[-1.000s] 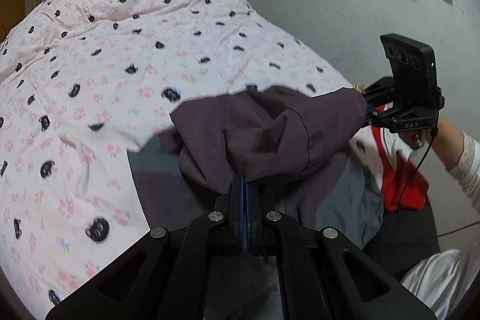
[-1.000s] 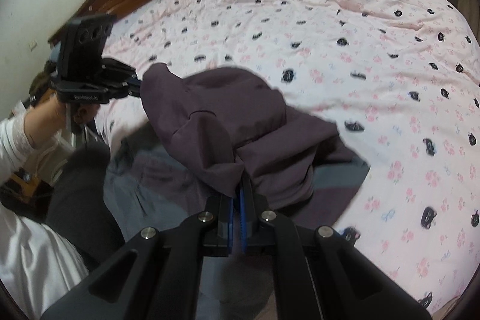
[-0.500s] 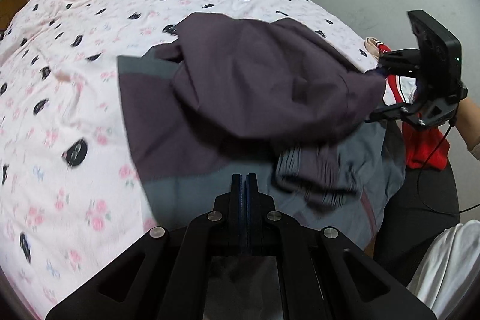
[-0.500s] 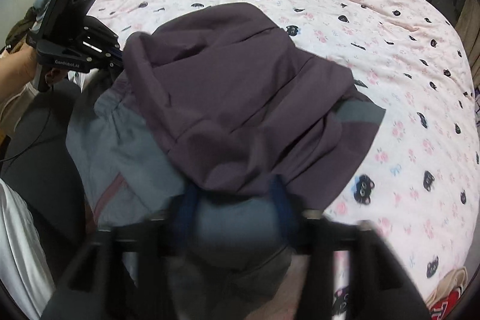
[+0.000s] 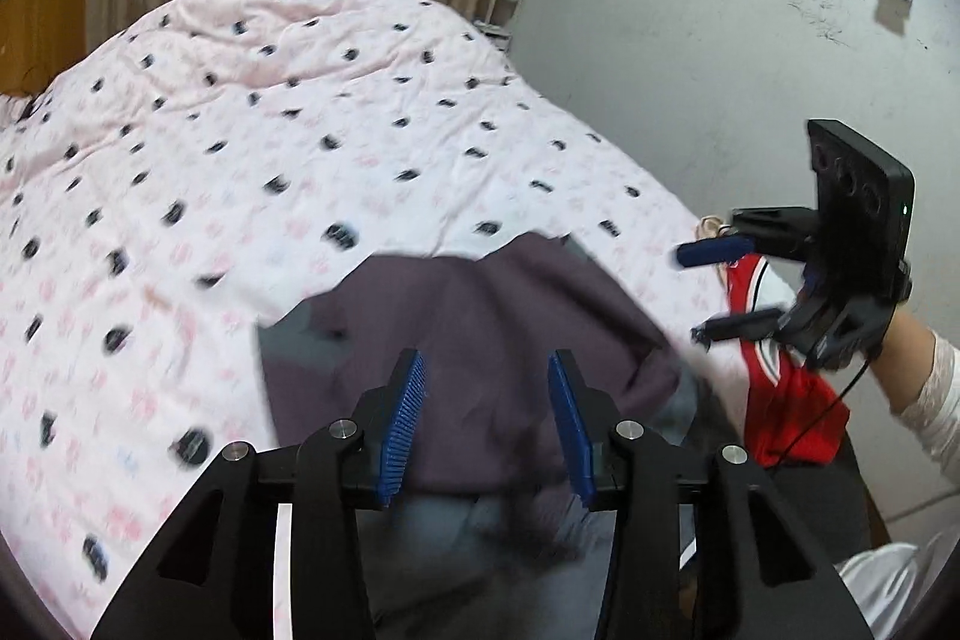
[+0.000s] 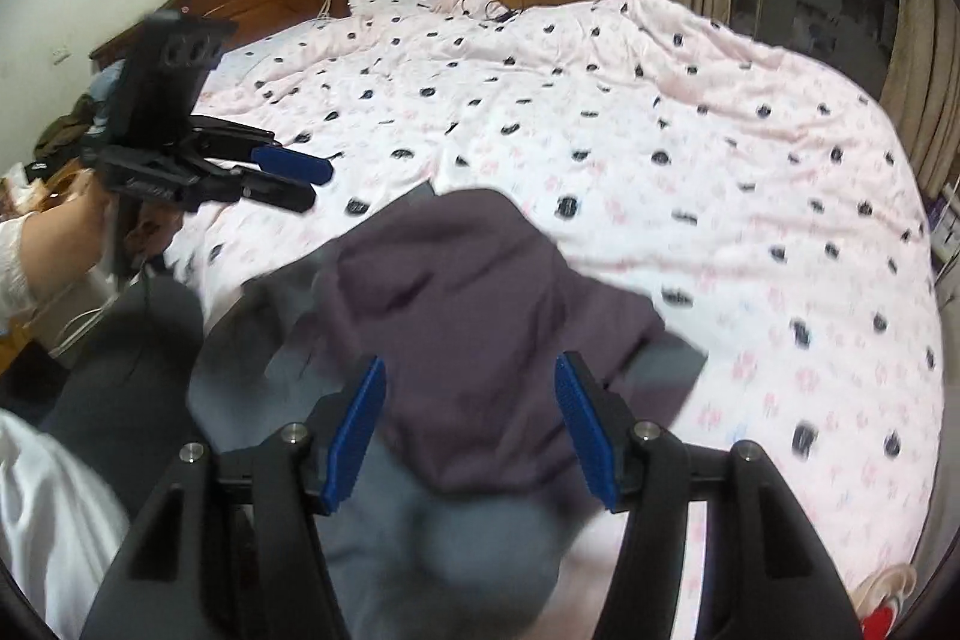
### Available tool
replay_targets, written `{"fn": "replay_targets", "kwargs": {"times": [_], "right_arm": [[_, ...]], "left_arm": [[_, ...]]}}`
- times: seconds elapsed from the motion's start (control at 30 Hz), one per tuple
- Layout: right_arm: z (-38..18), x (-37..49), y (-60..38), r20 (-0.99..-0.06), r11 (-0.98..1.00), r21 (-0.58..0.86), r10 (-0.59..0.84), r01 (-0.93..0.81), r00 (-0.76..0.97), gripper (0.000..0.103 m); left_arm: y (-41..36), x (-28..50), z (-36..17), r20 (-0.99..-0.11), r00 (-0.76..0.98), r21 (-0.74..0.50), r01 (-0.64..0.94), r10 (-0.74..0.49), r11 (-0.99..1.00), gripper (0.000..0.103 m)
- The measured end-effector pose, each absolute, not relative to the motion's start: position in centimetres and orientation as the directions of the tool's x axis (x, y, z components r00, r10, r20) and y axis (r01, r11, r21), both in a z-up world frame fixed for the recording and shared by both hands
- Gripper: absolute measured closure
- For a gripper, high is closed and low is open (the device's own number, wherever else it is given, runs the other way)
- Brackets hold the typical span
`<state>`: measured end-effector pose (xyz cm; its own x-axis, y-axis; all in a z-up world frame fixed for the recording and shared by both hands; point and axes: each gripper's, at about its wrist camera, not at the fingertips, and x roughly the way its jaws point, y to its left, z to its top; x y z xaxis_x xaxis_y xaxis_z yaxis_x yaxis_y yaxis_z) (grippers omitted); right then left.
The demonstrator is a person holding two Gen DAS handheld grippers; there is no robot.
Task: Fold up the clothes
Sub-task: 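Open both grippers and release the hood onto the jacket body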
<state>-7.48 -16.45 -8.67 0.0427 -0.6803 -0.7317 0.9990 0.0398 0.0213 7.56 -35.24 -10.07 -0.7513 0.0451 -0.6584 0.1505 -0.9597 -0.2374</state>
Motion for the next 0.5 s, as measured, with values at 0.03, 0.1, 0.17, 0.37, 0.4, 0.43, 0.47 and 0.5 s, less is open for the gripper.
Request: {"fn": "replay_targets", "kwargs": {"times": [0.03,0.1,0.17,0.37,0.4,0.43,0.47,0.5], "right_arm": [[-8.9,-7.0,-17.2,-0.735,0.035,0.001,-0.677,0.999,0.025,0.043],[-10.4,-6.1,-18.8,-0.758,0.030,-0.042,-0.652,0.999,-0.012,0.043],[-12.1,-5.5,-19.8,-0.781,0.035,-0.051,-0.625,0.998,-0.018,0.043],[-17.3,-4.6,-19.2,-0.818,0.025,-0.064,-0.574,0.998,-0.038,0.042],[-18.1,-4.5,-18.8,-0.822,0.023,-0.065,-0.568,0.998,-0.041,0.042],[-18.8,-4.4,-18.6,-0.824,0.022,-0.071,-0.564,0.997,-0.046,0.039],[-19.4,-4.2,-18.2,-0.820,0.020,-0.080,-0.569,0.997,-0.054,0.038],[-19.8,-4.1,-18.0,-0.811,0.018,-0.090,-0.582,0.996,-0.063,0.038]], "left_arm": [[-34.8,6.6,-10.5,-0.664,-0.747,-0.227,0.147,0.043,-0.963,0.064],[-34.7,5.2,-12.5,-0.688,-0.724,-0.223,0.150,0.047,-0.963,0.064],[-34.7,4.4,-14.5,-0.715,-0.697,-0.227,0.157,0.055,-0.961,0.064],[-33.6,5.9,-19.4,-0.755,-0.654,-0.223,0.172,0.058,-0.959,0.063],[-33.3,6.3,-19.8,-0.754,-0.655,-0.216,0.172,0.052,-0.961,0.063],[-33.1,6.5,-20.1,-0.751,-0.658,-0.208,0.172,0.044,-0.963,0.062],[-32.8,6.8,-20.2,-0.746,-0.665,-0.195,0.171,0.033,-0.966,0.062],[-32.4,7.0,-20.4,-0.737,-0.676,-0.178,0.171,0.016,-0.969,0.062]]}}
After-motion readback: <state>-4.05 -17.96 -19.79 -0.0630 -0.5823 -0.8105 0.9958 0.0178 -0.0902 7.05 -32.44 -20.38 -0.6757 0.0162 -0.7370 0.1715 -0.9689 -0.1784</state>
